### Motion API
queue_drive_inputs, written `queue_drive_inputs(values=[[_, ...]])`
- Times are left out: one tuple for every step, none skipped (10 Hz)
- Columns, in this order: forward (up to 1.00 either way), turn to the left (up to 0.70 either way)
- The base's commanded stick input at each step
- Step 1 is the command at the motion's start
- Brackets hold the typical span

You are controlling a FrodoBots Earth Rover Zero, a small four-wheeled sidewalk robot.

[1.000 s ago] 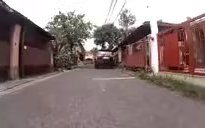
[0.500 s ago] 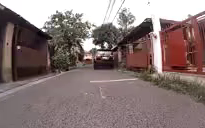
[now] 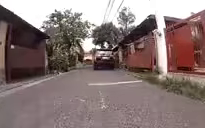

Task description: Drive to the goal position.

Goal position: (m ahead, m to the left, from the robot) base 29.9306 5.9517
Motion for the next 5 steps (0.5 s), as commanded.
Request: queue_drive_inputs(values=[[0.7, 0.0], [0.7, 0.0], [0.7, 0.0], [0.7, 0.0], [0.7, 0.0]])
